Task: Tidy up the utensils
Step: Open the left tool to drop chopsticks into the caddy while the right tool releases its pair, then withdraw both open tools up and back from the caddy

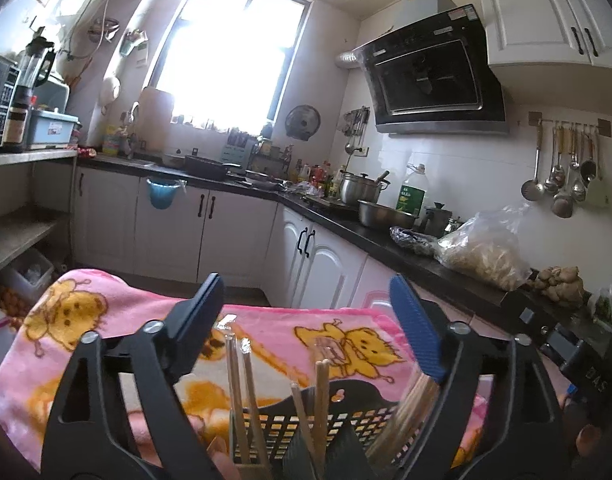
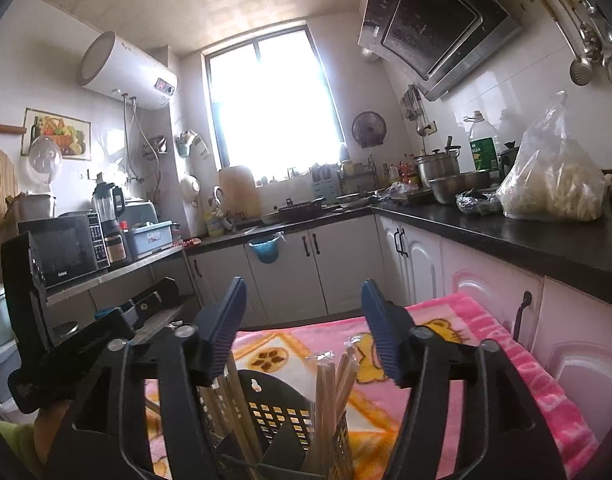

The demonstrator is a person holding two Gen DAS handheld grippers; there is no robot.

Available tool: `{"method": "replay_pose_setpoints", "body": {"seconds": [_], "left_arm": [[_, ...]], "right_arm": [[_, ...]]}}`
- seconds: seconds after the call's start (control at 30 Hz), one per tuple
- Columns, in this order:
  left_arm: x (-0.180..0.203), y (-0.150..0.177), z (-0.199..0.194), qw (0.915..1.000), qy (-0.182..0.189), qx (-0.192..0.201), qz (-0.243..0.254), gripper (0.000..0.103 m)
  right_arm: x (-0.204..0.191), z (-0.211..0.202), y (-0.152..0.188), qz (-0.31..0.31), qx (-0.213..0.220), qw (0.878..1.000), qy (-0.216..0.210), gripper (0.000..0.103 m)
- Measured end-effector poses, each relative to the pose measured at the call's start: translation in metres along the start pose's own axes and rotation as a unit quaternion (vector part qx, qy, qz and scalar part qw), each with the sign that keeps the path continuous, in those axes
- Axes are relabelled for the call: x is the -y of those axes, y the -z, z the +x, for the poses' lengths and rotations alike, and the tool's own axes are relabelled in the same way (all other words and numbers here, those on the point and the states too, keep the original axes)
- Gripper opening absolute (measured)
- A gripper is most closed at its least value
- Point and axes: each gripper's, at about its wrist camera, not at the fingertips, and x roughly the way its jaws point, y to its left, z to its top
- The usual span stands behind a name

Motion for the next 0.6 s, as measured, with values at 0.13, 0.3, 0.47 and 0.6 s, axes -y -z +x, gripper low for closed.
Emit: {"method": "replay_pose_setpoints", "body": {"seconds": [0.13, 0.3, 0.47, 0.6], "left_arm": [[0.005, -0.003, -0.013, 1.0000, -0.001, -0.002, 0.003, 0.090], [0.008, -0.002, -0.031, 0.9998, -0.008, -0.017, 0.006, 0.091], [0.009, 0.005, -0.050, 0.9985, -0.013, -0.052, 0.006, 0.091], [0.011, 0.015, -0.066, 0.9970, -0.016, -0.075, 0.009, 0.092]], "right_arm": [[0.002, -0.014, -0.004, 0.009, 0.010, 1.000, -0.002, 0.073], [0.000, -0.032, -0.006, 0.010, 0.009, 1.000, 0.002, 0.083], [-0.003, -0.052, 0.001, 0.012, -0.016, 1.000, 0.008, 0.088], [-0.007, -0.064, 0.009, 0.010, -0.037, 0.999, 0.010, 0.090]]}}
